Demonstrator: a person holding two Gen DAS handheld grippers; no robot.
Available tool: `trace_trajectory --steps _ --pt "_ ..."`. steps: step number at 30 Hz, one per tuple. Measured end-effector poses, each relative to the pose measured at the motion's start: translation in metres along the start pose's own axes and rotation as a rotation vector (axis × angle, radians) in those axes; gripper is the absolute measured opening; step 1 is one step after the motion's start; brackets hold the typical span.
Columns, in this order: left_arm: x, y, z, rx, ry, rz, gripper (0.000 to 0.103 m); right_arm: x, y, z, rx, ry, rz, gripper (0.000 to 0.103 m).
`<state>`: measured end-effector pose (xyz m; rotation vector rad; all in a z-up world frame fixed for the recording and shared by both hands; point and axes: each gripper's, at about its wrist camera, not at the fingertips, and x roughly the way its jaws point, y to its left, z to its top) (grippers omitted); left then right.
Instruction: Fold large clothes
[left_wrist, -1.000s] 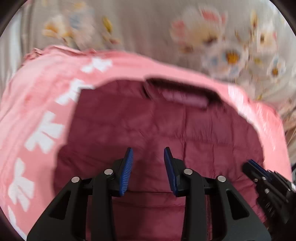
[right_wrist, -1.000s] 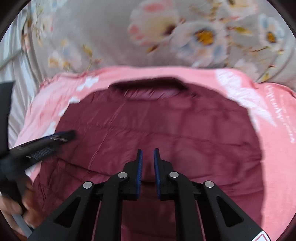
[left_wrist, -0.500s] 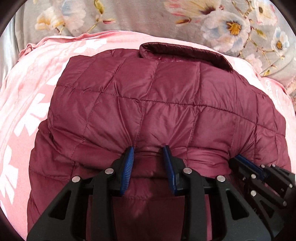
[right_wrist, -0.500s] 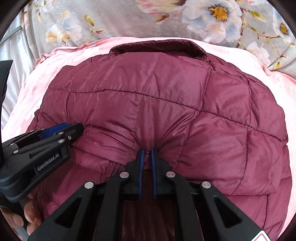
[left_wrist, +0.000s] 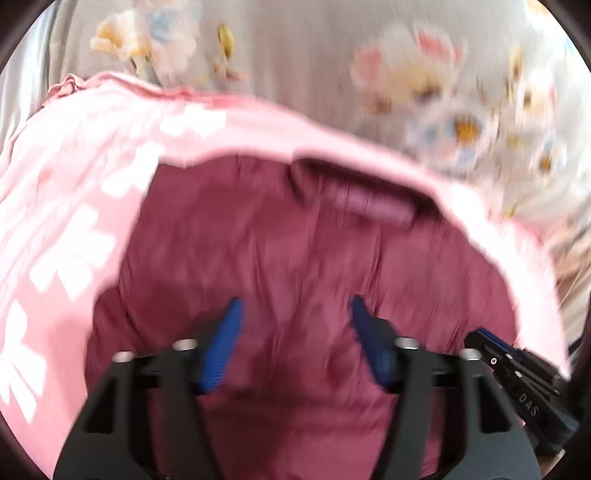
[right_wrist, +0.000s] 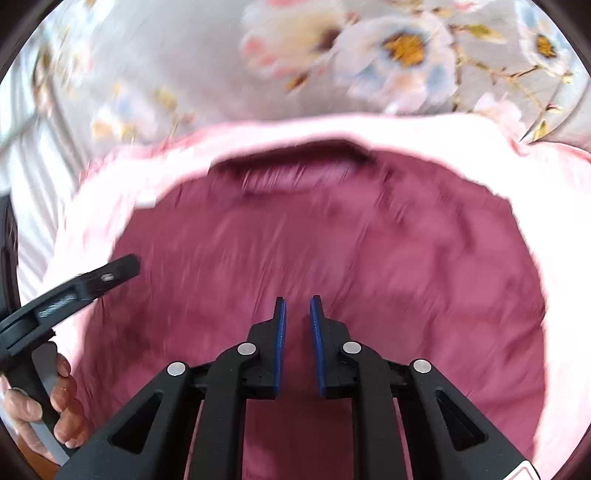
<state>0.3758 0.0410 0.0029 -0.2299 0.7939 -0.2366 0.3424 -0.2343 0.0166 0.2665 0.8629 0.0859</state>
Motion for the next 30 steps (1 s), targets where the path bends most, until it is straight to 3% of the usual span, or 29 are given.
trace_trajectory --steps 3,6,13,18,26,28,30 --pt "0.006 -0.002 0.039 -0.050 -0.009 -0.045 0.069 0.015 -0.024 0.041 0.101 -0.005 0.020 0.015" --pt "0.029 -0.008 0.067 -0.084 0.038 -0.065 0.069 0.040 -0.040 0.069 0.152 0.013 0.005 0.015" --pt "0.098 -0.012 0.082 -0.163 0.180 -0.055 0.069 0.095 -0.062 0.098 0.194 0.063 -0.050 0.026" --pt "0.132 -0.004 0.074 -0.227 0.226 -0.046 0.069 0.120 -0.058 0.087 0.146 0.153 -0.057 0.026" --pt "0.138 -0.005 0.058 -0.134 0.223 -0.023 0.069 0.109 -0.043 0.043 0.043 0.217 -0.006 0.026" --pt "0.140 -0.006 0.054 -0.121 0.216 -0.017 0.069 0.111 -0.046 0.045 0.067 0.210 0.018 0.027" --pt "0.140 -0.007 0.053 -0.117 0.210 -0.012 0.069 0.113 -0.058 0.052 0.169 0.200 0.092 0.034"
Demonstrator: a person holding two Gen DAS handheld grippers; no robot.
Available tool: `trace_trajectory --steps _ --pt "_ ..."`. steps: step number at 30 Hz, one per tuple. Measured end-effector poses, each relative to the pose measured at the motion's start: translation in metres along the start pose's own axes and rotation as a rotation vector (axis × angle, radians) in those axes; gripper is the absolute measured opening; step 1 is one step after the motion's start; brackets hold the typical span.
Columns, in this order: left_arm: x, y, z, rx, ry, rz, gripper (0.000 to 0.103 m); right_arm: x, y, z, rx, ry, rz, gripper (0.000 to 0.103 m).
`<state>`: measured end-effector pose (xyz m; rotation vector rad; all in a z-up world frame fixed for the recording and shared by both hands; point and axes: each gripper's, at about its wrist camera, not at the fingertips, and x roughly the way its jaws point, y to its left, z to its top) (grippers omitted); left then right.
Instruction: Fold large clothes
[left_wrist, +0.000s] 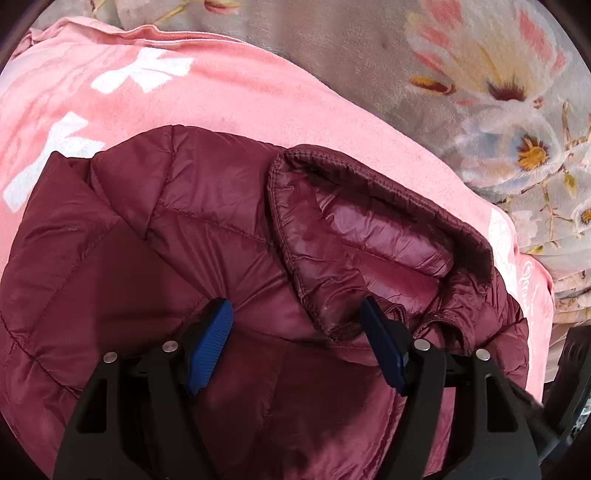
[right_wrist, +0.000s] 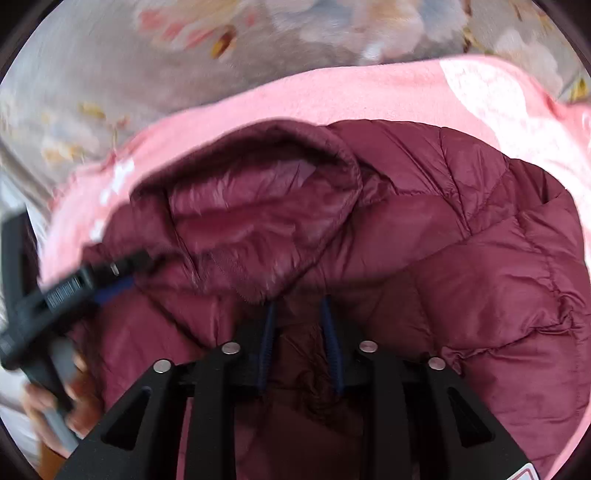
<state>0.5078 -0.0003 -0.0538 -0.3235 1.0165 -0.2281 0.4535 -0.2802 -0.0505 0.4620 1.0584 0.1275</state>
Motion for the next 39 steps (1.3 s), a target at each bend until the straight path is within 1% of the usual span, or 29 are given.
trace_trajectory --steps 1,3,5,6,8,9,11,12,14,15,16,17,18,19,22,23,24,25,26,28,29,32,35,37,39 --pt "0.000 0.001 0.001 -0.007 0.002 -0.007 0.069 0.000 -0.007 0.004 0.057 -0.004 0.053 0.041" --pt "0.001 0.005 0.003 -0.031 0.011 -0.027 0.068 0.002 -0.014 0.010 0.135 -0.016 0.132 0.047" --pt "0.000 0.008 0.005 -0.050 0.023 -0.049 0.058 0.002 -0.016 0.014 0.178 -0.026 0.197 0.047" --pt "0.001 0.009 0.006 -0.062 0.033 -0.064 0.056 0.002 -0.016 0.014 0.197 -0.031 0.235 0.047" --pt "0.000 0.015 0.008 -0.101 0.050 -0.101 0.046 0.001 -0.015 0.014 0.217 -0.037 0.290 0.047" --pt "0.000 0.018 0.009 -0.118 0.058 -0.120 0.043 0.001 -0.013 0.015 0.224 -0.038 0.311 0.047" --pt "-0.001 0.021 0.009 -0.142 0.078 -0.150 0.030 0.000 -0.010 0.016 0.242 -0.044 0.343 0.049" --pt "-0.002 0.021 0.009 -0.146 0.081 -0.156 0.028 -0.001 -0.008 0.018 0.246 -0.050 0.353 0.049" --pt "-0.003 0.017 0.011 -0.137 0.083 -0.161 0.020 -0.003 -0.002 0.022 0.237 -0.063 0.330 0.050" --pt "-0.003 0.015 0.012 -0.127 0.086 -0.159 0.018 -0.001 0.002 0.024 0.226 -0.062 0.292 0.050" --pt "-0.003 0.011 0.013 -0.118 0.088 -0.152 0.016 0.002 0.005 0.027 0.219 -0.060 0.264 0.049" --pt "-0.003 0.009 0.014 -0.111 0.088 -0.145 0.013 0.003 0.007 0.028 0.215 -0.057 0.242 0.044" --pt "-0.003 0.006 0.014 -0.100 0.089 -0.135 0.011 0.005 0.010 0.028 0.199 -0.052 0.219 0.024" --pt "-0.003 0.004 0.015 -0.092 0.088 -0.122 0.008 0.004 0.014 0.027 0.183 -0.051 0.211 0.008" --pt "-0.012 0.001 0.017 -0.055 0.063 -0.104 0.006 -0.015 0.023 0.018 0.108 -0.108 0.209 0.007" --pt "-0.017 0.001 0.016 -0.038 0.049 -0.100 0.006 -0.023 0.026 0.011 0.065 -0.135 0.191 0.007" --pt "-0.020 0.001 0.013 -0.024 0.041 -0.089 0.006 -0.024 0.026 0.007 0.029 -0.144 0.143 0.007" --pt "-0.019 0.001 0.011 -0.011 0.041 -0.077 0.006 -0.016 0.025 0.003 -0.005 -0.129 0.074 0.007" --pt "-0.014 0.001 0.007 0.008 0.048 -0.057 0.006 -0.008 0.020 0.002 -0.004 -0.103 0.045 0.007" --pt "-0.001 0.005 0.001 0.011 0.066 -0.040 0.006 0.013 0.008 -0.003 0.020 -0.046 0.008 0.005" --pt "0.002 0.008 -0.001 0.004 0.065 -0.044 0.006 0.015 0.003 -0.004 0.014 -0.042 0.000 0.004" --pt "0.005 0.009 -0.006 0.015 0.038 -0.053 0.006 0.022 0.013 -0.009 -0.061 -0.069 -0.065 0.003" --pt "0.006 0.007 -0.011 0.073 -0.002 -0.038 0.007 0.026 0.023 -0.011 -0.124 -0.101 -0.122 0.003" --pt "0.005 0.005 -0.017 0.099 -0.030 -0.025 0.007 0.027 0.027 -0.014 -0.152 -0.112 -0.150 0.003" --pt "0.005 -0.001 -0.019 0.128 -0.053 0.003 0.008 0.026 0.028 -0.013 -0.160 -0.112 -0.155 0.003"
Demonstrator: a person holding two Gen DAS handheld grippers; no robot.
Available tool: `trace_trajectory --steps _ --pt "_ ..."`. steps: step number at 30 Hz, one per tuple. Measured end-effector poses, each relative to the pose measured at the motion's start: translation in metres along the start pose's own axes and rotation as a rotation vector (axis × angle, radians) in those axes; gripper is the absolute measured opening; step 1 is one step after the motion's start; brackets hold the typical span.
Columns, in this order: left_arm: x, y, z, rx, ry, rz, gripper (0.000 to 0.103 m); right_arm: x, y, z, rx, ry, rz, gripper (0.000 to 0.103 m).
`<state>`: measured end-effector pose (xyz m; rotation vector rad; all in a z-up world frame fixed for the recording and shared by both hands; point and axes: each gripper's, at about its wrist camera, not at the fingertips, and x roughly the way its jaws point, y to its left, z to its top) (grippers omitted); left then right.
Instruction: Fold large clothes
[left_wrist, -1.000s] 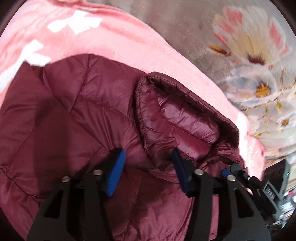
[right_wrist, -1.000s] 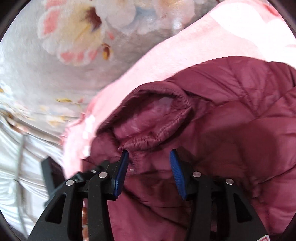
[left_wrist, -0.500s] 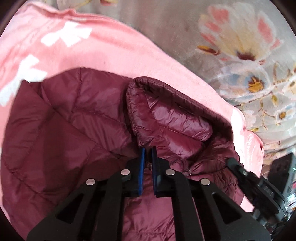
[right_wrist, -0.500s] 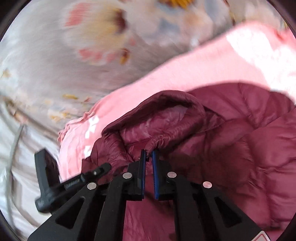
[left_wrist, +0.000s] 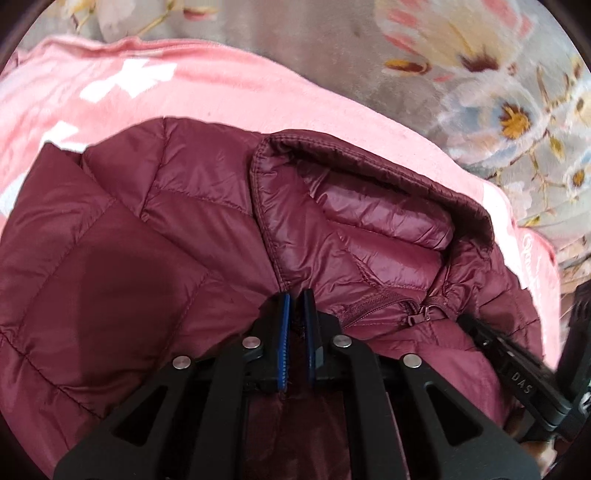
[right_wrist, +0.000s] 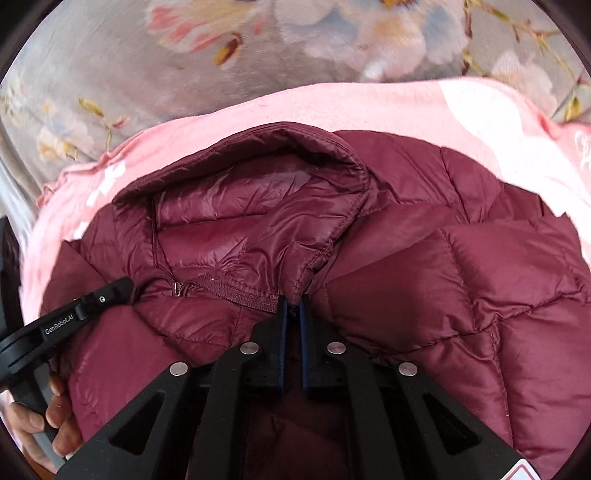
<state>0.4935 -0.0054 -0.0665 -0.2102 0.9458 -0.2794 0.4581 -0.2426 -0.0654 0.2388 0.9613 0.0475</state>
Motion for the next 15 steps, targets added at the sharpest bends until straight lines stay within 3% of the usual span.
trace_trajectory --steps 5,7,8,9,10,11,15 --pt "-0.008 0.002 -0.002 0.017 -0.030 0.000 0.017 -0.024 -0.024 -0.007 0.043 0.019 0.073 0.007" --pt "-0.018 0.012 -0.004 -0.002 -0.031 -0.030 0.019 -0.042 -0.033 -0.011 0.050 0.009 0.079 0.015" --pt "-0.024 0.018 -0.005 -0.013 -0.038 -0.034 0.026 -0.051 -0.038 -0.012 0.051 -0.002 0.082 0.016" --pt "-0.030 0.023 -0.004 -0.024 -0.048 -0.038 0.031 -0.059 -0.041 -0.010 0.053 -0.020 0.073 0.027" --pt "-0.041 0.032 0.001 -0.049 -0.070 -0.048 0.044 -0.065 -0.044 -0.007 0.054 -0.038 0.063 0.037" --pt "-0.048 0.037 0.006 -0.074 -0.086 -0.057 0.053 -0.072 -0.046 -0.001 0.059 -0.062 0.060 0.040" --pt "-0.068 0.050 0.046 -0.183 -0.126 -0.125 0.053 -0.077 -0.052 0.036 0.136 -0.113 0.121 0.041"
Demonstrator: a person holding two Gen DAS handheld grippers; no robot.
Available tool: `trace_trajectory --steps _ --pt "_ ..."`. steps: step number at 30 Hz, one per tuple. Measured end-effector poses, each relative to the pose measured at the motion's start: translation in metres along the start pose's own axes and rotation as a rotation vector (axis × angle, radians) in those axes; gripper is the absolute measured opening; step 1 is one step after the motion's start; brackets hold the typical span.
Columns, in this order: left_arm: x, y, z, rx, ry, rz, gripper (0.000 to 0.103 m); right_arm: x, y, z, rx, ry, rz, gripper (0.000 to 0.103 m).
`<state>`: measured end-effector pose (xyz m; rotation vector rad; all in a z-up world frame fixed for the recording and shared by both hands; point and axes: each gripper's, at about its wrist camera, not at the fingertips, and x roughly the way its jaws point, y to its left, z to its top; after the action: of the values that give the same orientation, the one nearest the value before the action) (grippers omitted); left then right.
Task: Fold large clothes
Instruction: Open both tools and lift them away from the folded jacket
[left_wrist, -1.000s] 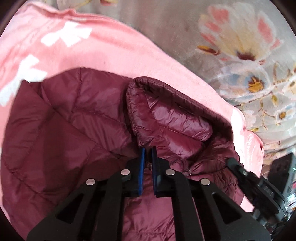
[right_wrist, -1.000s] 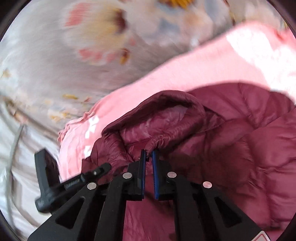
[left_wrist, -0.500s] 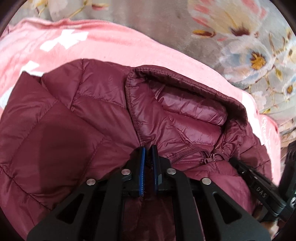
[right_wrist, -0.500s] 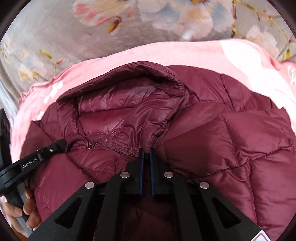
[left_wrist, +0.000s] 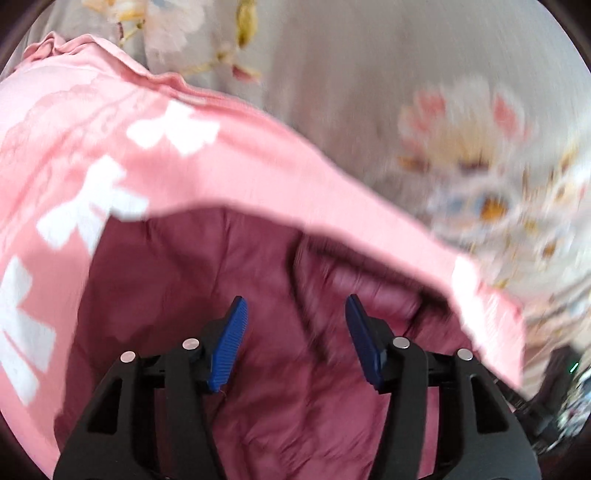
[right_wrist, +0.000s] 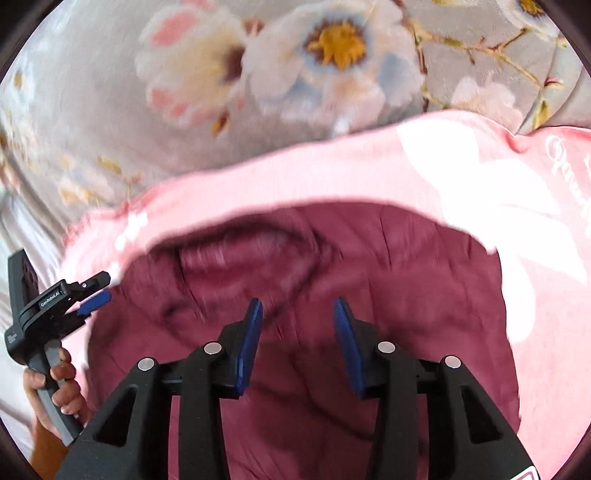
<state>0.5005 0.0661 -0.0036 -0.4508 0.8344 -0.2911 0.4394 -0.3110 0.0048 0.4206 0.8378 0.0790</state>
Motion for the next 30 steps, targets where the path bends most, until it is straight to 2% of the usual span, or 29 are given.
trace_trajectory --steps 3,5,7,10,16,20,30 --pt "0.004 -0.018 0.033 -0.030 -0.021 -0.027 0.053 0.009 0.014 0.024 0.015 -0.061 0.007 0.041" --pt "0.013 -0.033 0.050 -0.049 -0.036 -0.037 0.053 0.020 0.024 0.037 0.016 -0.078 0.001 0.035" --pt "0.027 -0.048 0.062 -0.051 -0.036 -0.048 0.052 0.032 0.032 0.050 0.013 -0.093 -0.008 0.026" --pt "0.045 -0.060 0.069 -0.019 -0.032 -0.017 0.051 0.048 0.039 0.058 -0.002 -0.099 -0.027 0.024" --pt "0.094 -0.052 0.049 0.005 0.068 0.033 0.037 0.086 0.041 0.046 -0.064 0.006 -0.078 0.016" --pt "0.105 -0.038 0.030 0.030 0.109 0.056 0.035 0.095 0.036 0.029 -0.103 0.055 -0.090 0.015" --pt "0.114 -0.029 0.003 0.126 0.136 0.112 0.033 0.114 0.027 0.002 -0.118 0.144 -0.114 0.010"
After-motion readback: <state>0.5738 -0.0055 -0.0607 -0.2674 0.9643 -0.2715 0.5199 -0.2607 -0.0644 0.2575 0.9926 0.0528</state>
